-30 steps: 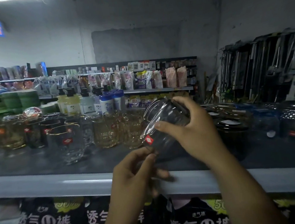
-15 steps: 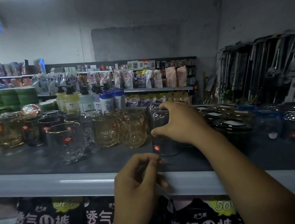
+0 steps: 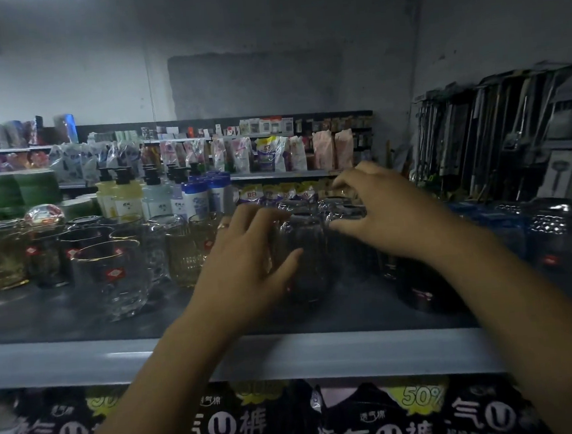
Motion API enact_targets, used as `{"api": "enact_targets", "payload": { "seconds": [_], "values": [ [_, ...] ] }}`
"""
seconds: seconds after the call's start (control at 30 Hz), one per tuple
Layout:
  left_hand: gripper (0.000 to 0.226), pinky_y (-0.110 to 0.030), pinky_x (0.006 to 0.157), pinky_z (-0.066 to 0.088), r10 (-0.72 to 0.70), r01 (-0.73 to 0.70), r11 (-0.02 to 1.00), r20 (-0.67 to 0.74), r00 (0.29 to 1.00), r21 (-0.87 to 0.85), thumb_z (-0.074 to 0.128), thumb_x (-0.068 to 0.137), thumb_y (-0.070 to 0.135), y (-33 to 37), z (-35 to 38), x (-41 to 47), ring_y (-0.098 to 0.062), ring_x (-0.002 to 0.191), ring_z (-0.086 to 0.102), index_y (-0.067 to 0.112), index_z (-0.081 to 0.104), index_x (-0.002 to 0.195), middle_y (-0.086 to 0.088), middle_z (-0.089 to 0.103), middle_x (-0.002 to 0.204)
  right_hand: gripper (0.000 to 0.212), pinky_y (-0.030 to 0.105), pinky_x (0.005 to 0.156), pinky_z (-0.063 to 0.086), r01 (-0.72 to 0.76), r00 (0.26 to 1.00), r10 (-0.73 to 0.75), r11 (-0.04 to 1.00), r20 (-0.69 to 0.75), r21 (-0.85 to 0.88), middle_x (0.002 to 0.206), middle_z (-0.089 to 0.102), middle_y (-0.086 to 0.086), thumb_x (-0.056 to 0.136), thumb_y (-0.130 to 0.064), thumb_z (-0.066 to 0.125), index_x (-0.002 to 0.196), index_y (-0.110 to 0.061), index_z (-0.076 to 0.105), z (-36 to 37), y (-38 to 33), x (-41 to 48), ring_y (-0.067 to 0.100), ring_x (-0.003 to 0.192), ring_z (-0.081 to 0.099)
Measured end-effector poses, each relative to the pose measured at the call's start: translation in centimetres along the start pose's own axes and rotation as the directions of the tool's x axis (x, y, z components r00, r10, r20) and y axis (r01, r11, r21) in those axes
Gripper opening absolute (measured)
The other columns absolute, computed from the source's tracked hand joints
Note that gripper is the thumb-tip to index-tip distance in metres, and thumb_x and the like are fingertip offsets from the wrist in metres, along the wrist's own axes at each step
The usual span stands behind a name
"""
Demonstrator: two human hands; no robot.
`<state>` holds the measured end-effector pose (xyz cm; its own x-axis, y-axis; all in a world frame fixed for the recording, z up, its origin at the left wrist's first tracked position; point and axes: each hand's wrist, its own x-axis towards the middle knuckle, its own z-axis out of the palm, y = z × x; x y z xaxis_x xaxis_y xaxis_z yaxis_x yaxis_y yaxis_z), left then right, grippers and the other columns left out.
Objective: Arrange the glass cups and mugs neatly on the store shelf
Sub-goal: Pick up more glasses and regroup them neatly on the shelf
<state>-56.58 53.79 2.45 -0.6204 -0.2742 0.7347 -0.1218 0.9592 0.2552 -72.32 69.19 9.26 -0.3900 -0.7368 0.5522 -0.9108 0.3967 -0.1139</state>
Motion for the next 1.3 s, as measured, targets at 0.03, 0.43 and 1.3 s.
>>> {"api": "enact_targets", "payload": {
  "seconds": [0.03,0.43,1.3],
  "values": [
    [0.054,-0.043,0.1,0.051,0.028,-0.031,0.998,0.06,0.998,0.052,0.066,0.089,0.05,0.2,0.0,0.7,-0.022,0.121,0.053,0.03,0.05,0.137,0.004,0.047,0.136,0.064,0.032,0.093,0.046,-0.015,1.0,0.016,0.999,0.025,-0.041,0.137,0.05,0.0,0.086,-0.045,0.076,0.141,-0.023,0.051,-0.2,0.5,0.2,0.016,0.113,0.051],
    [0.057,-0.046,0.098,0.053,0.115,-0.157,0.963,0.19,0.975,0.22,0.073,0.089,0.043,-0.3,1.2,4.3,-0.027,0.12,0.059,0.03,0.055,0.141,0.004,0.054,0.144,0.039,0.039,0.092,0.053,-0.041,0.994,0.055,0.989,0.096,-0.14,0.125,0.064,0.009,0.088,-0.032,0.076,0.124,-0.019,0.067,1.5,2.8,1.3,0.026,0.109,0.061],
    [0.062,-0.044,0.101,0.047,0.111,-0.142,0.918,0.104,0.988,0.37,0.076,0.086,0.04,-1.4,3.9,5.7,-0.033,0.122,0.058,0.023,0.053,0.142,-0.004,0.06,0.138,0.029,0.039,0.079,0.052,-0.097,0.995,0.098,0.971,-0.007,-0.218,0.12,0.059,0.014,0.094,-0.011,0.058,0.122,-0.008,0.053,4.1,1.7,1.1,0.036,0.105,0.062]
  ]
}}
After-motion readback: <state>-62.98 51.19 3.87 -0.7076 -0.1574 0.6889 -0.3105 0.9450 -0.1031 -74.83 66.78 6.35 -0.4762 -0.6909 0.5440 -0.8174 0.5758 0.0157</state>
